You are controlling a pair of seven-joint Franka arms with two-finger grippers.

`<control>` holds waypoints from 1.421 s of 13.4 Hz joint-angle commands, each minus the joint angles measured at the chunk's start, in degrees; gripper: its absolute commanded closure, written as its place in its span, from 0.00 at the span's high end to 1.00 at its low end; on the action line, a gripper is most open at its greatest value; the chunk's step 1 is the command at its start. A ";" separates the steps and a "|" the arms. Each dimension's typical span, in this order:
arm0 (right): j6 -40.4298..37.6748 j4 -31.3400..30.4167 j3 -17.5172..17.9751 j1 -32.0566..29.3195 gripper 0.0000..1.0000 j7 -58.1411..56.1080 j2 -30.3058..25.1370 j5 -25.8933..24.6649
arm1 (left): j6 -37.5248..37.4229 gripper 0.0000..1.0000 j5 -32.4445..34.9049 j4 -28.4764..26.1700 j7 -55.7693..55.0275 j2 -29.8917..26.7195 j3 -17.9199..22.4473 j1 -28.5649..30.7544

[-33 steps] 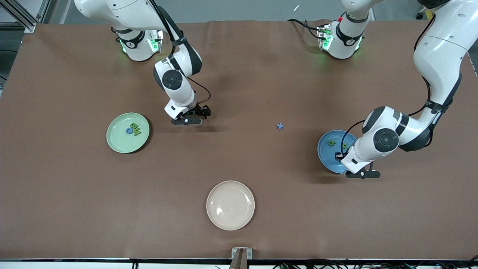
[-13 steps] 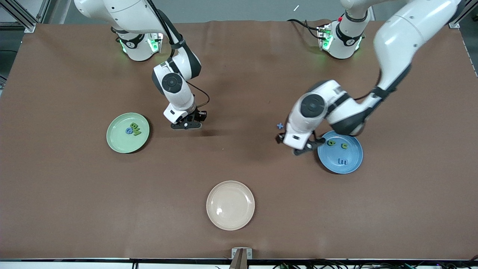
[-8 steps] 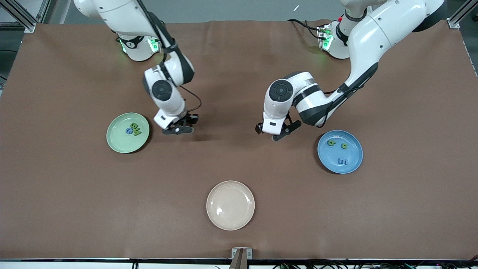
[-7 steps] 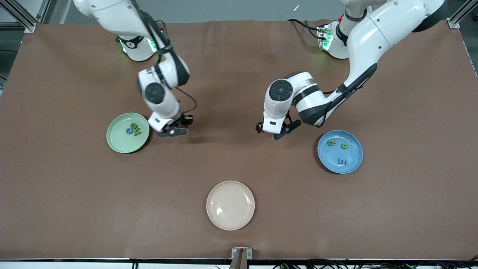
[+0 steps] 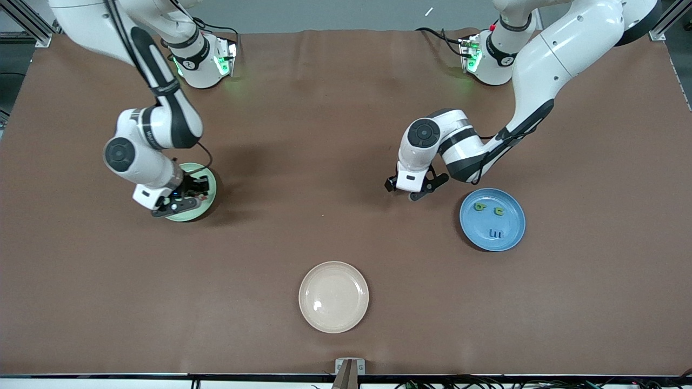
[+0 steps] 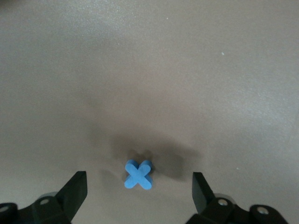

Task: Sort upper and lower case letters into plates
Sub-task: 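Place the Q in the green plate while the left gripper grasps the t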

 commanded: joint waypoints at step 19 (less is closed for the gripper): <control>-2.99 -6.54 1.04 -8.82 0.19 -8.10 -2.58 -0.77 | 2.45 0.18 2.10 1.05 -0.40 -1.63 1.39 -1.01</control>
